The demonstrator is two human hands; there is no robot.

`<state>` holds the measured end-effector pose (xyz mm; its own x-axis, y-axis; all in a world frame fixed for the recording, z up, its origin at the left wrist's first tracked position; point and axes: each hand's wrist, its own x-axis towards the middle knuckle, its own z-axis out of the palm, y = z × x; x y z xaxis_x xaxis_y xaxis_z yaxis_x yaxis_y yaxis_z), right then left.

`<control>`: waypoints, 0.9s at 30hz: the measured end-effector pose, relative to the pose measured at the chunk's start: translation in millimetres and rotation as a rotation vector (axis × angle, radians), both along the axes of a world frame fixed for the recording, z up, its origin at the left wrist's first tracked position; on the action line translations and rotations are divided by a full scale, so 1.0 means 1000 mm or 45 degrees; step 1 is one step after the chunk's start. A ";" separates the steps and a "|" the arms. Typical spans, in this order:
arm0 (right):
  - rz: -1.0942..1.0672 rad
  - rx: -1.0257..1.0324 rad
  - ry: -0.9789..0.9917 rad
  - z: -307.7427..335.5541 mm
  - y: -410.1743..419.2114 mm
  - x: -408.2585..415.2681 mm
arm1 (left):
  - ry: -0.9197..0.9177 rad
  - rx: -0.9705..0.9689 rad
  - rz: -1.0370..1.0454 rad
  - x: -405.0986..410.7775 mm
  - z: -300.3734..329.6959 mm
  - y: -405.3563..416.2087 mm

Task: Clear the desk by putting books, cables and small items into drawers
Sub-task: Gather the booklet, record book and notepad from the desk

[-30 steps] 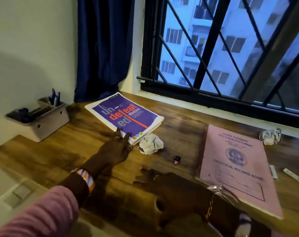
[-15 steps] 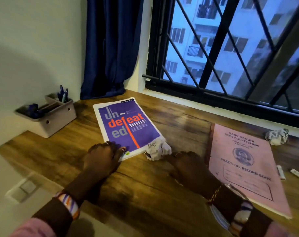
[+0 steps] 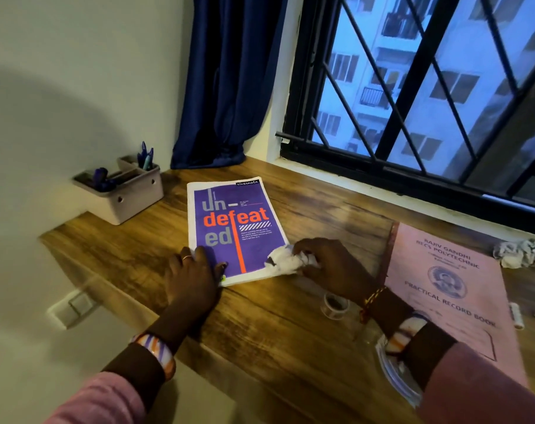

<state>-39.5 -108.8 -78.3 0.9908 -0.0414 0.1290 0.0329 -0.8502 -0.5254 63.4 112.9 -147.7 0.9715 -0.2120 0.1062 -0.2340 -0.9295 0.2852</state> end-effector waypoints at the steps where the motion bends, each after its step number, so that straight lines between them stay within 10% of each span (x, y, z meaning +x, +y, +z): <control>1: -0.079 -0.015 -0.038 0.004 -0.008 0.000 | 0.000 0.003 -0.007 0.000 -0.001 0.001; 8: -0.456 -0.260 -0.080 0.021 -0.043 -0.014 | 0.097 0.074 -0.096 0.001 -0.004 0.007; 19: 0.275 -0.672 0.235 -0.040 0.047 -0.043 | 0.284 0.117 -0.204 -0.010 -0.007 0.051; 27: 0.294 -0.707 0.132 -0.056 0.072 -0.057 | 0.276 0.055 -0.151 -0.020 -0.003 0.053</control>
